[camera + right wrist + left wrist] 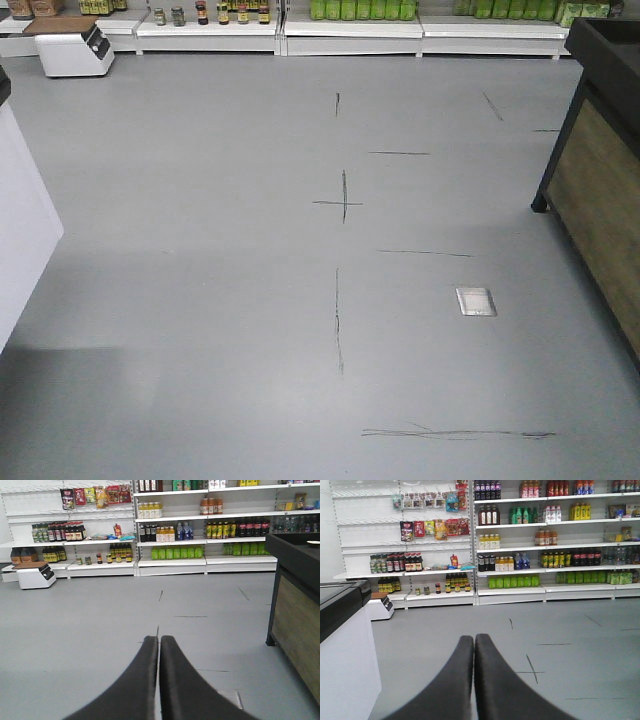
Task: Pick three apples into basket with both arms
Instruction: 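Drive the base across the floor toward the fruit display tables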
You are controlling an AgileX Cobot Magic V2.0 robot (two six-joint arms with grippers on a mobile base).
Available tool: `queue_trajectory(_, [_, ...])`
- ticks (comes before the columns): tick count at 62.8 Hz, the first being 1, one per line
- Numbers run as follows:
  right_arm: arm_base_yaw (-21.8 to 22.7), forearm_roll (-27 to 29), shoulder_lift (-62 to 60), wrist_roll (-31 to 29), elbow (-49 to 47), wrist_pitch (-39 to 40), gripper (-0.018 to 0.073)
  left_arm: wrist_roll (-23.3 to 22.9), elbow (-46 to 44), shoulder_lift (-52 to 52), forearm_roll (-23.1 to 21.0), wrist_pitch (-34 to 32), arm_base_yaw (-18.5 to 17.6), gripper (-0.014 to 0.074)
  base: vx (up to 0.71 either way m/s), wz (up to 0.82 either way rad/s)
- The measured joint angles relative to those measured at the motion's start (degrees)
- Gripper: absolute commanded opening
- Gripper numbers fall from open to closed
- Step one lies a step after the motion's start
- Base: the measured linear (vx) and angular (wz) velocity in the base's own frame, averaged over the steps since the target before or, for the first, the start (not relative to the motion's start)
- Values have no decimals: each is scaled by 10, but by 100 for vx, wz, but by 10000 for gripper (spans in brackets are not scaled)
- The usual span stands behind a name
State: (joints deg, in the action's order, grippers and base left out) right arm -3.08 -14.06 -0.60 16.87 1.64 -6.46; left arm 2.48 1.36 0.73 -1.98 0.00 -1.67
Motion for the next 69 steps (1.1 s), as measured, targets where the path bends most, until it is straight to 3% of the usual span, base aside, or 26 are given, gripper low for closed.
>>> queue_trajectory(69, [0, 0, 0, 0, 0, 0, -4, 0, 0, 0, 0, 0, 0, -6, 12, 4])
